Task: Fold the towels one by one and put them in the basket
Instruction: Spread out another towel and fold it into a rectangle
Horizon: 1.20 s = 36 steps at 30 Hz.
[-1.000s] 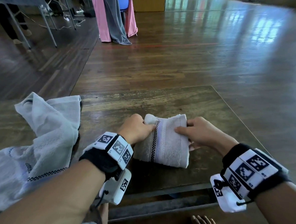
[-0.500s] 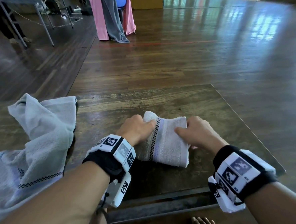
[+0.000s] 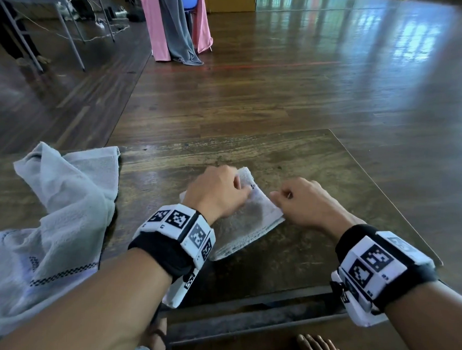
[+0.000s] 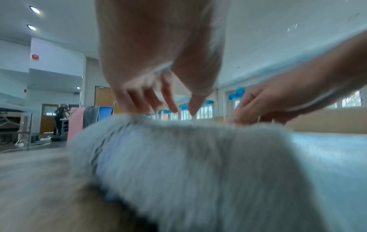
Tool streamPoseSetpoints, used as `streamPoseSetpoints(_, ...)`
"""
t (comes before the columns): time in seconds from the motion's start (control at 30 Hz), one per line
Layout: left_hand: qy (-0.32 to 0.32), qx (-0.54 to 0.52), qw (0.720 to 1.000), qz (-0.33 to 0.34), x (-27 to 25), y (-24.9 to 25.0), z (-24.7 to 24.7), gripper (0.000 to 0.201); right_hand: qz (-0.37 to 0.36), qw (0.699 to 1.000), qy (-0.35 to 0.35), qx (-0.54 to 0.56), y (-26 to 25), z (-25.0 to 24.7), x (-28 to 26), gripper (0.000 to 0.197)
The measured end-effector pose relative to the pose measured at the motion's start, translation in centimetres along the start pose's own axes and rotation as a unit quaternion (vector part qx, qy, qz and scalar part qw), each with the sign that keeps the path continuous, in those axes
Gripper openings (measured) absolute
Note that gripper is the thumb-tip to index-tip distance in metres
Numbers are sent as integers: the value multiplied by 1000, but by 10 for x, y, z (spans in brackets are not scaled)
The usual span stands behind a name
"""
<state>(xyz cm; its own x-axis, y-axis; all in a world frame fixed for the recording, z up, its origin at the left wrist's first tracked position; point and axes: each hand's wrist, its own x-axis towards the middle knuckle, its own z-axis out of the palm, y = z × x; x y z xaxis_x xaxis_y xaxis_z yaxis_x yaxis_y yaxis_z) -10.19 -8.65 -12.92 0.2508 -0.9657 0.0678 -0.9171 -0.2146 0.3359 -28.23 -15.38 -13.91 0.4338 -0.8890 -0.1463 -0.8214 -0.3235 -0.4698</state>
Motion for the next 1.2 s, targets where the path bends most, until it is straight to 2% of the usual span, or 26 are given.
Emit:
streamPoseSetpoints(0.03, -49, 18, 998, 17, -2, 1, 1, 37, -4, 1000, -4, 3, 1, -1, 0, 28)
streamPoseSetpoints(0.07, -71, 42, 996, 42, -4, 2, 3, 43, -10, 1000, -10, 9, 2, -3, -1, 20)
streamPoseSetpoints(0.13, -75, 55, 992, 87, -8, 2, 5, 49, -29, 999, -20, 16, 5, -7, -1, 20)
streamPoseSetpoints(0.27, -96, 36, 985, 136, -14, -2, 8, 59, -50, 996, -49, 50, 8, -9, -3, 22)
streamPoseSetpoints(0.37, -85, 31, 981, 169, -17, -6, 10, 57, -48, 996, -35, 62, 9, -7, -2, 17)
streamPoseSetpoints(0.57, -81, -141, 976, 147, -12, -4, 5, 26, -43, 997, -22, 63, 9, -6, -1, 11)
streamPoseSetpoints(0.67, -29, -190, 972, 138, -12, 2, 4, 19, -46, 996, -38, 60, 9, -5, -2, 16)
streamPoseSetpoints(0.73, -8, -219, 966, 139, -12, 7, 8, 21, -44, 996, -43, 69, 8, -4, -2, 16)
streamPoseSetpoints(0.8, -19, -225, 961, 157, -14, 10, 16, 23, -41, 995, -53, 74, 8, -5, -2, 11)
streamPoseSetpoints(0.9, -60, -193, 964, 175, -16, 13, 31, 27, -33, 995, -66, 67, 11, -7, 0, 29)
streamPoseSetpoints(0.93, -65, -170, 968, 172, -15, 12, 35, 28, -26, 997, -56, 49, 12, -7, 0, 31)
streamPoseSetpoints(1.03, -73, -109, 979, 154, -13, 10, 40, 30, -11, 999, 28, -20, 12, -6, -4, 21)
streamPoseSetpoints(1.07, -81, -107, 978, 157, -12, 11, 40, 32, -32, 999, 41, -16, 11, -6, -5, 25)
streamPoseSetpoints(1.13, -89, -139, 974, 156, -11, 12, 34, 42, -90, 996, 22, 5, 8, -4, -4, 30)
streamPoseSetpoints(1.2, -40, -166, 975, 142, -8, 10, 27, 39, -110, 994, -10, -19, 7, -1, -4, 29)
